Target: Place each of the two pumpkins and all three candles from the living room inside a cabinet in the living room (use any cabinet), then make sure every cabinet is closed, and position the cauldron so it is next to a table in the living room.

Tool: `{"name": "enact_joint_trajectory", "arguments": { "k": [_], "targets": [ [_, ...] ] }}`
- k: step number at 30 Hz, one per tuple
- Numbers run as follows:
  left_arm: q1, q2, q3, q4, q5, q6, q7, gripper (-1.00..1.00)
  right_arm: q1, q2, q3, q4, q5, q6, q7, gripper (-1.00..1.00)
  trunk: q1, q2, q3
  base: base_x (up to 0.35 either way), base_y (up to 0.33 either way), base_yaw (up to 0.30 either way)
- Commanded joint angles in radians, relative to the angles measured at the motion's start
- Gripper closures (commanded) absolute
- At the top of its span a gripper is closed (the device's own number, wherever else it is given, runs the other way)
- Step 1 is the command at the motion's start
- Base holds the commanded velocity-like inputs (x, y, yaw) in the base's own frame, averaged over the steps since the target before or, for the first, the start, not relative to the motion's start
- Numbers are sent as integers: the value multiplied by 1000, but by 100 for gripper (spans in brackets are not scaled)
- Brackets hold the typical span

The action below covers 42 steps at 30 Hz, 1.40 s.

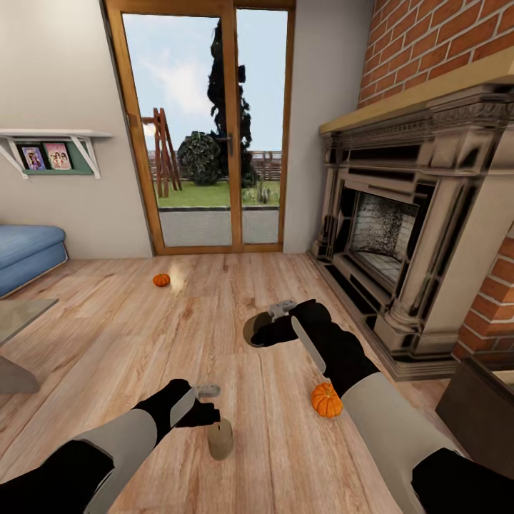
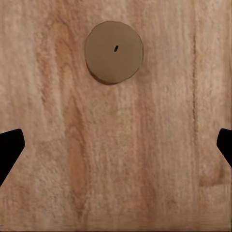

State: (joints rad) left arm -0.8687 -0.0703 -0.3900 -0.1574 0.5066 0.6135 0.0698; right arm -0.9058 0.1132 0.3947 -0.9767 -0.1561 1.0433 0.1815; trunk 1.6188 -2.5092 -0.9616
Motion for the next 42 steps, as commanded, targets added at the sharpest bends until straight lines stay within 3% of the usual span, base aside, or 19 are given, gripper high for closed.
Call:
{"name": "enact_joint_trajectory", "arguments": {
  "k": [1, 5, 12, 16, 21, 32, 42],
  "targets": [
    [-1, -1, 1, -4, 14, 32, 8, -100, -1, 0, 3, -1, -5, 4, -4, 100, 0, 0, -1, 0, 0, 0],
    [-2, -3, 9, -6, 23, 67, 8, -100, -1, 0, 5, 0, -5, 4, -4, 100, 0, 0, -1, 0, 0, 0],
    [-3, -12, 7, -10, 20, 69, 19, -100, -1, 2, 8, 0, -5, 4, -4, 100, 0, 0, -1, 0, 0, 0],
    [-3, -38, 5, -10, 17, 36, 116, -100, -1, 0, 8, 0, -8, 4, -4, 100, 0, 0, -1, 0, 0, -11],
    [-3, -51, 6, -8, 18, 17, 149, -100, -1, 2, 7, 0, -7, 4, -4, 100, 0, 0, 0, 0, 0, -135],
    [-3, -51, 7, -1, 18, -68, 152, -100, -1, 2, 7, 0, -8, 4, -4, 100, 0, 0, 1, 0, 0, -33],
    [-3, -50, 7, -1, 17, -71, 159, -100, -1, 2, 7, 0, -8, 4, -4, 100, 0, -1, -3, 0, 0, 0]
  ]
}}
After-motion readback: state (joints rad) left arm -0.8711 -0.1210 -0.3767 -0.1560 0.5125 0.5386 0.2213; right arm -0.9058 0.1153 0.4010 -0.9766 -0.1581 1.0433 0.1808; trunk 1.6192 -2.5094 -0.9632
